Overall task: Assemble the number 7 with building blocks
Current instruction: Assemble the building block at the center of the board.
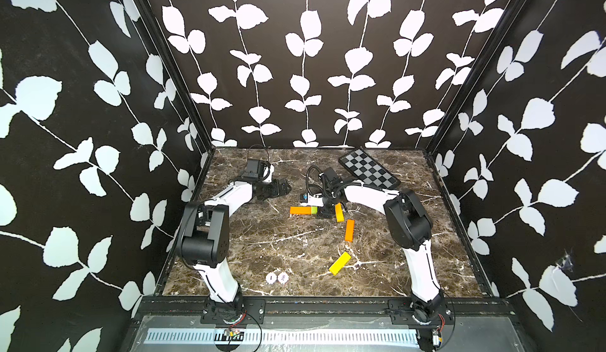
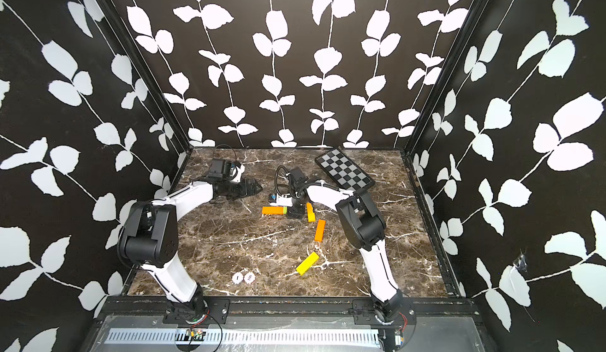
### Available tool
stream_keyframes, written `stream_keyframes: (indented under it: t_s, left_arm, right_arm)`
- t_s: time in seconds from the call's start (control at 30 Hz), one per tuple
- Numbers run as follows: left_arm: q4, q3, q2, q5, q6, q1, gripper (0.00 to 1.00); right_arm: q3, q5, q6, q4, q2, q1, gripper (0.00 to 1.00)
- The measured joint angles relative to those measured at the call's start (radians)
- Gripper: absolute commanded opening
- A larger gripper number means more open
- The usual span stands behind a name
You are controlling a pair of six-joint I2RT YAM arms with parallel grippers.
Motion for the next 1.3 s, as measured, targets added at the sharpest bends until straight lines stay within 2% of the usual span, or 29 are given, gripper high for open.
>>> stream_keyframes:
  t_s: [0.13, 0.27, 0.43, 0.73, 0.9, 1.1, 1.17, 1.2, 1.23, 1.27, 1.3]
  left_arm:
    - [0.000, 0.000, 0.000, -0.001, 0.002, 0.000, 0.99]
    - [0.000, 0.000, -0.002, -0.012, 0.011, -0.002, 0.99]
    - [-0.004, 0.014, -0.005, -0.066, 0.057, -0.040, 0.99]
    - [0.045, 0.008, -0.107, -0.163, 0.122, -0.107, 0.99]
    - [0.072, 0.004, -0.161, -0.221, 0.163, -0.132, 0.99]
    - [0.058, 0.005, -0.164, -0.293, 0.210, -0.187, 0.99]
    - [0.046, 0.005, -0.164, -0.312, 0.226, -0.200, 0.99]
    - [0.040, 0.005, -0.164, -0.321, 0.234, -0.206, 0.99]
    - [0.035, 0.005, -0.164, -0.327, 0.239, -0.210, 0.98]
    - [0.025, 0.005, -0.164, -0.332, 0.243, -0.214, 0.98]
    - [0.016, 0.005, -0.164, -0.337, 0.248, -0.215, 0.98]
  right_arm:
    - [-0.036, 0.005, 0.029, 0.004, -0.085, 0.000, 0.89]
    - [-0.154, 0.021, 0.085, 0.049, -0.247, 0.000, 0.90]
    - [-0.291, 0.124, 0.214, 0.139, -0.412, 0.000, 0.89]
    - [-0.331, 0.395, 0.509, 0.185, -0.449, -0.044, 0.88]
    - [-0.291, 0.462, 0.713, 0.110, -0.449, -0.116, 0.84]
    - [-0.256, 0.435, 0.929, 0.019, -0.449, -0.179, 0.83]
    - [-0.256, 0.396, 0.995, -0.019, -0.449, -0.181, 0.77]
    - [-0.259, 0.364, 1.026, -0.033, -0.449, -0.180, 0.79]
    - [-0.261, 0.333, 1.055, -0.042, -0.447, -0.180, 0.92]
    - [-0.262, 0.299, 1.080, -0.054, -0.441, -0.179, 0.99]
    - [-0.262, 0.263, 1.105, -0.066, -0.430, -0.177, 0.99]
